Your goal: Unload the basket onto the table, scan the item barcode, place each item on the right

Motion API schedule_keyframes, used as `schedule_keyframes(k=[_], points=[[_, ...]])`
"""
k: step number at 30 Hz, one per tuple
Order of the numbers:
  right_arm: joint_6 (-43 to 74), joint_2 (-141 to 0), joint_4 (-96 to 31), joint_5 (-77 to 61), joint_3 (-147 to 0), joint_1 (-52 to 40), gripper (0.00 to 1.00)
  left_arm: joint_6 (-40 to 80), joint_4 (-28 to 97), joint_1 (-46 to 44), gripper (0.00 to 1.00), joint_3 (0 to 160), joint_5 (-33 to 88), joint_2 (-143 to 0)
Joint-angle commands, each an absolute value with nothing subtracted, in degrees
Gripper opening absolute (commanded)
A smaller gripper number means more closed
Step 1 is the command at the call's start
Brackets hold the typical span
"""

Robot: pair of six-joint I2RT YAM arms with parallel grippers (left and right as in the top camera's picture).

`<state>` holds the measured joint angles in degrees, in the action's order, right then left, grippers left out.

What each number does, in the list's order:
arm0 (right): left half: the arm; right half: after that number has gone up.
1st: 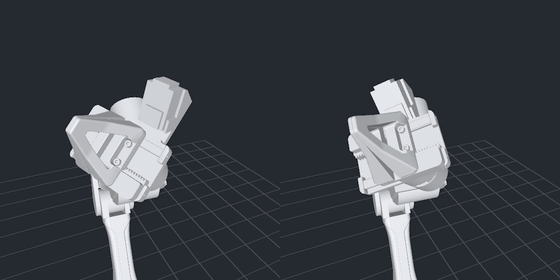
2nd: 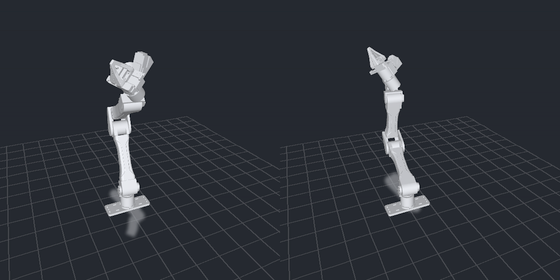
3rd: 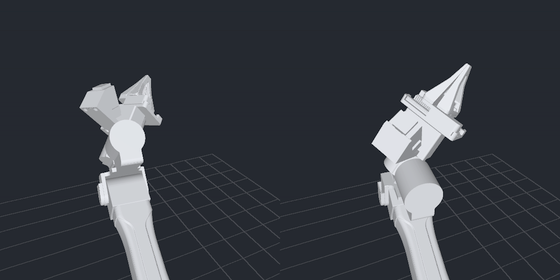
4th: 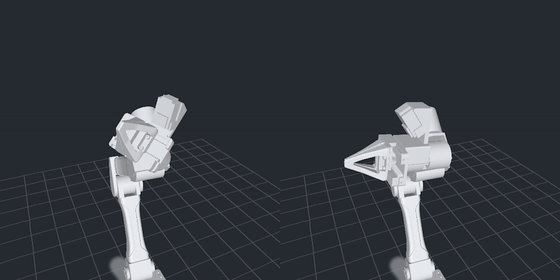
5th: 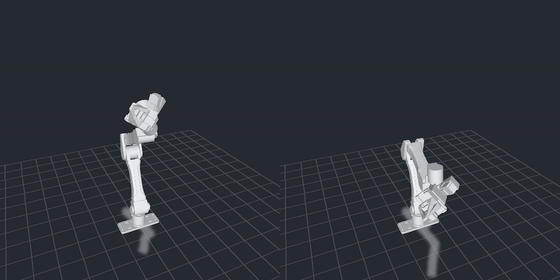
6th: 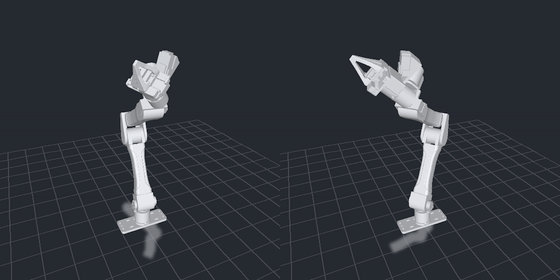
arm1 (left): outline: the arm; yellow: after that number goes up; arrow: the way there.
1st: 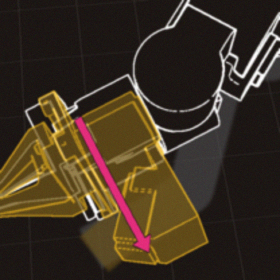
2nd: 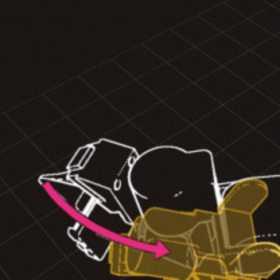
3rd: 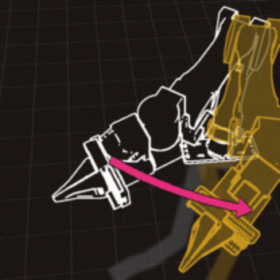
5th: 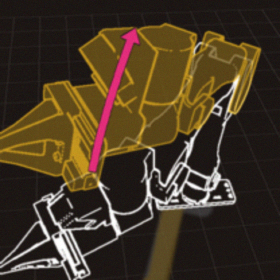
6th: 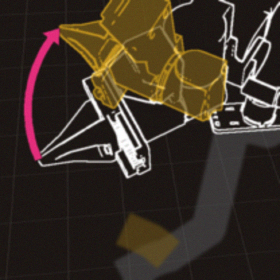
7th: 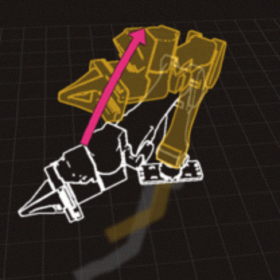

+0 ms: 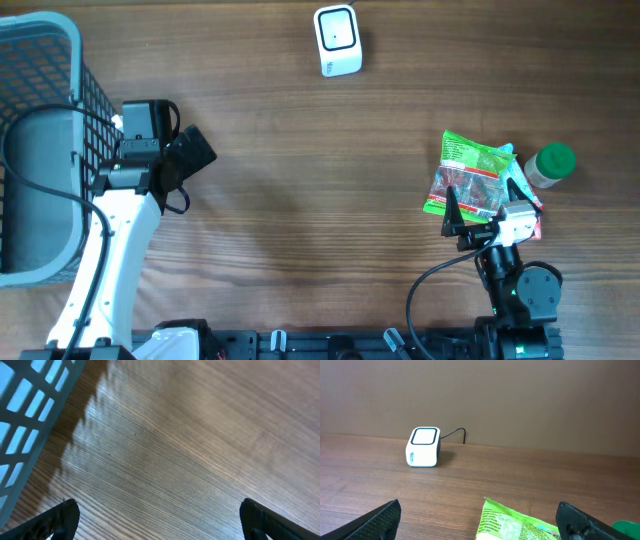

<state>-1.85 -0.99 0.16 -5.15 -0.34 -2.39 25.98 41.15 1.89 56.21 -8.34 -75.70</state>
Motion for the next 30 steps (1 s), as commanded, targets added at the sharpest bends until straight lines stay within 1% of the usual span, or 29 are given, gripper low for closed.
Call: schedule_keyframes(k=[1,12,24,30], points=[[-2.85,-0.27,0.34,-6.09,-0.3,-2.0,1.0,25.69,41.01,2.15,1.0,56.49,-9.08,-69.78],[-2.87,-0.27,0.34,-6.09,-0.3,-2.0,1.0,25.69,41.04,2.15,1.0,56.49,-9.08,-48.01],[-2.85,-0.27,0.34,-6.09,-0.3,-2.0,1.0,25.69,41.91,2.15,1.0,56.4,-9.08,-32.75],[-2.85,-0.27,0.34,-6.09,-0.3,-2.0,1.0,25.71,46.15,2.15,1.0,56.36,-9.08,-21.63]])
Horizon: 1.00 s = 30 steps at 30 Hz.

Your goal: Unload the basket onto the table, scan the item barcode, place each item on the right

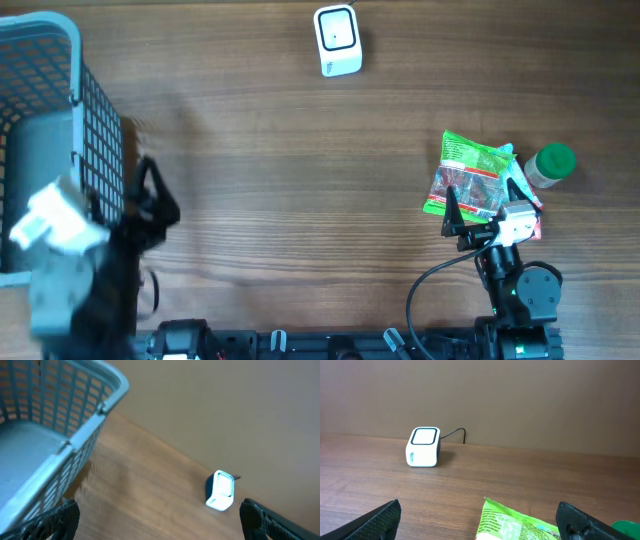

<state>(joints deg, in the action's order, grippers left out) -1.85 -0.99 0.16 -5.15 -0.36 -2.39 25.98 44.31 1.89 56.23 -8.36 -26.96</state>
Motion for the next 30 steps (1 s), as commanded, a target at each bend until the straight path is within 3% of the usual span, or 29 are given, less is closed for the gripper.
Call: schedule_keyframes(k=[1,11,22,26,30], points=[[-2.85,-0.27,0.34,-6.09,-0.3,-2.0,1.0,25.69,47.13,2.15,1.0,56.36,-9.08,-19.99],[-2.85,-0.27,0.34,-6.09,-0.3,-2.0,1.0,25.71,57.39,2.15,1.0,54.39,-9.5,-7.03],[-2.85,-0.27,0.34,-6.09,-0.3,-2.0,1.0,25.96,56.58,2.15,1.0,47.77,-9.52,-0.21],[-2.87,-0.27,0.34,-6.09,-0.3,-2.0,1.0,26.61,48.47,2.15,1.0,44.66,-9.06,-0.21],[-2.85,-0.27,0.34,-6.09,-0.3,-2.0,1.0,26.61,29.12,2.15,1.0,38.57,-5.67,-0.21]])
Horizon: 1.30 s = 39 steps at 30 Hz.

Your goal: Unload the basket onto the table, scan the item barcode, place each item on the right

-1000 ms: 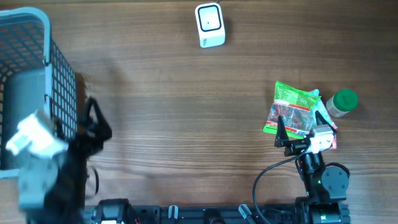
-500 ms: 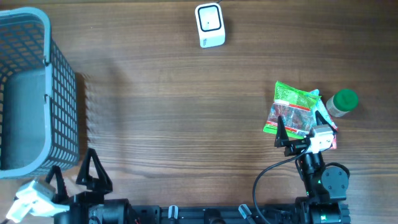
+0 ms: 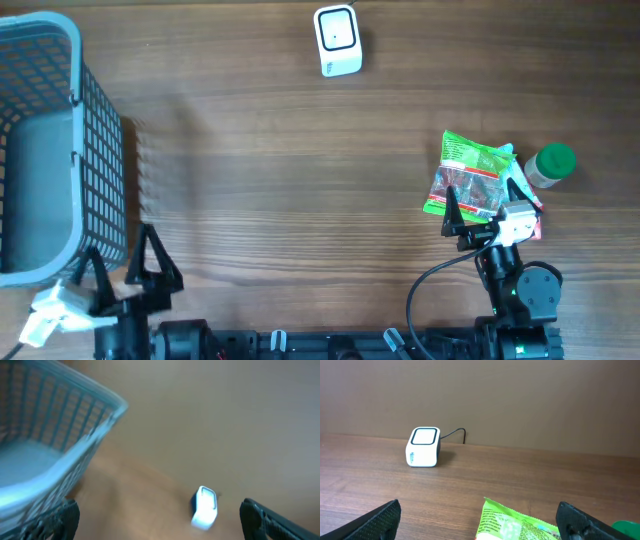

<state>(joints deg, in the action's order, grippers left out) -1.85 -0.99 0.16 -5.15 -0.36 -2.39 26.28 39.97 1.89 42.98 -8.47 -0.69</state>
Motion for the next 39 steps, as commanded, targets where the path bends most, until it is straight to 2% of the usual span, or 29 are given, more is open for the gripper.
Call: schedule_keyframes(k=[1,10,13,33,39], points=[[-2.83,-0.27,0.34,-6.09,-0.3,-2.0,1.0,26.61,25.34,2.15,1.0,37.3,-4.95,-0.21],[-2.85,-0.27,0.34,-6.09,-0.3,-2.0,1.0,27.75,-19.16,2.15,1.0,18.35,-0.45,-0.21],[-2.85,-0.27,0.32,-6.09,-0.3,-2.0,1.0,27.92,-24.62,2.15,1.0,14.57,0.01,-0.21],[-2.87,-0.27,0.34,-6.09,-0.3,-2.0,1.0,27.9,-25.69,2.15,1.0,0.93,0.67,-0.21],[-2.85,-0.27,0.34,-6.09,-0.3,-2.0,1.0,27.88,-19.62,2.15,1.0,0.32,1.8,-0.21]])
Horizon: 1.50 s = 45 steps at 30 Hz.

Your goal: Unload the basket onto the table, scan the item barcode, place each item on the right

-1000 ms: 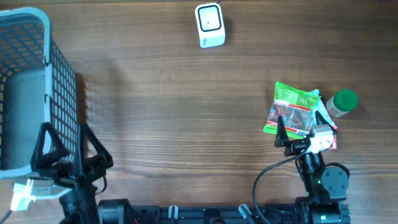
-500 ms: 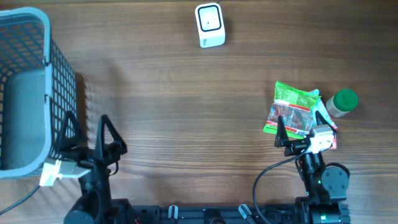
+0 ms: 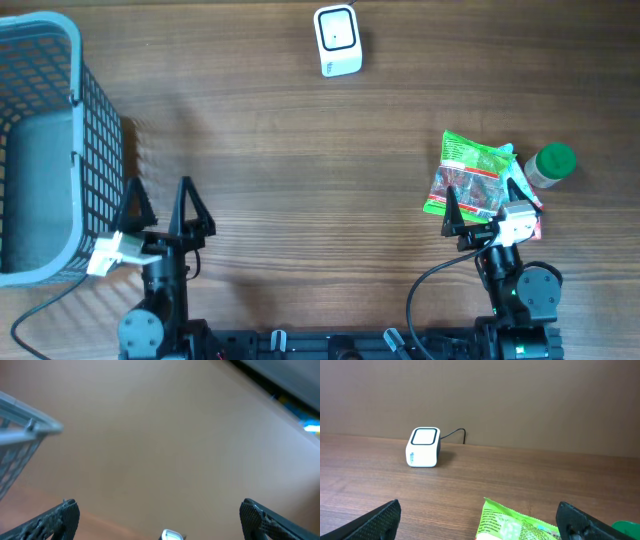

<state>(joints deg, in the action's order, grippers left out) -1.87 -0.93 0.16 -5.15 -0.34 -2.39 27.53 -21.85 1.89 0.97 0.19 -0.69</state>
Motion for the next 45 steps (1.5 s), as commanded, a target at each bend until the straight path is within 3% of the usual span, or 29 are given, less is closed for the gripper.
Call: schedule_keyframes(k=[1,7,13,23,45], points=[[-2.87,-0.27,0.34,-6.09,-0.3,-2.0,1.0,27.86,-18.63,2.15,1.0,0.34,1.98,-0.21],[-2.85,-0.27,0.34,-6.09,-0.3,-2.0,1.0,26.15,-5.78,2.15,1.0,0.32,2.17,-0.21],[-2.87,-0.27,0.32,-6.09,-0.3,-2.0,1.0,11.03,4.16,2.15,1.0,0.34,5.85,-0.21],[-2.85,-0.27,0.34,-6.09,-0.3,-2.0,1.0,-2.48,3.9,2.09,1.0,0.34,7.9,-0.21],[-2.83,-0.27,0.34,-6.09,-0.3,-2.0,1.0,-2.37,3.75,2.11,1.0,0.34,7.86,-0.21]])
